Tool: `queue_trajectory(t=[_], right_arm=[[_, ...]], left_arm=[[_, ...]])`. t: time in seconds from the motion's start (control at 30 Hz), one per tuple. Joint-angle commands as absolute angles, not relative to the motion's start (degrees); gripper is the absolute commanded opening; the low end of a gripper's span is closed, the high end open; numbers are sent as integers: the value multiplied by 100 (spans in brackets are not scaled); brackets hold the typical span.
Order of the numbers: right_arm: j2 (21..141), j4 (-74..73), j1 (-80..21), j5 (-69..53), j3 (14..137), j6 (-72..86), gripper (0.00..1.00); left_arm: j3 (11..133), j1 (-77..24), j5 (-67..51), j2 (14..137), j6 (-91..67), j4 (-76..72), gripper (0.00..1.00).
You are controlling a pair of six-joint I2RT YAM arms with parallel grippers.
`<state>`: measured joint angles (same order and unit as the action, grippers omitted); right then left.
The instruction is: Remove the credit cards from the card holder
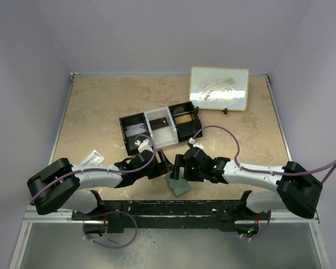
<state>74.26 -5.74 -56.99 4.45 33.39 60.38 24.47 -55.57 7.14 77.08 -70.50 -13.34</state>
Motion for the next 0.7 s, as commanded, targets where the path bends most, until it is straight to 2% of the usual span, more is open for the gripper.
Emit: queue_trajectory(t=[0.0,0.2,0.37,0.43,0.67], right_arm=[[7139,-634,-5701,339,3436,5995,95],[6794,-991,-5629,807,3390,6359,92],[6341,-860,-5527,735,2986,6570,84],[6218,-741,-5484,629,2812,6597,74],[6017,-169,-5458,283,2297,6785,56]], left_arm=[[2502,-5642,857,7847,-7118,-1362,70],[2475,-5651,852,7806,-7097,-1345,70],[2361,-5651,903,7749,-7122,-1396,70],[2297,-5650,900,7754,-7161,-1475,70],[2252,-5651,796,7733,-7153,-1521,70]])
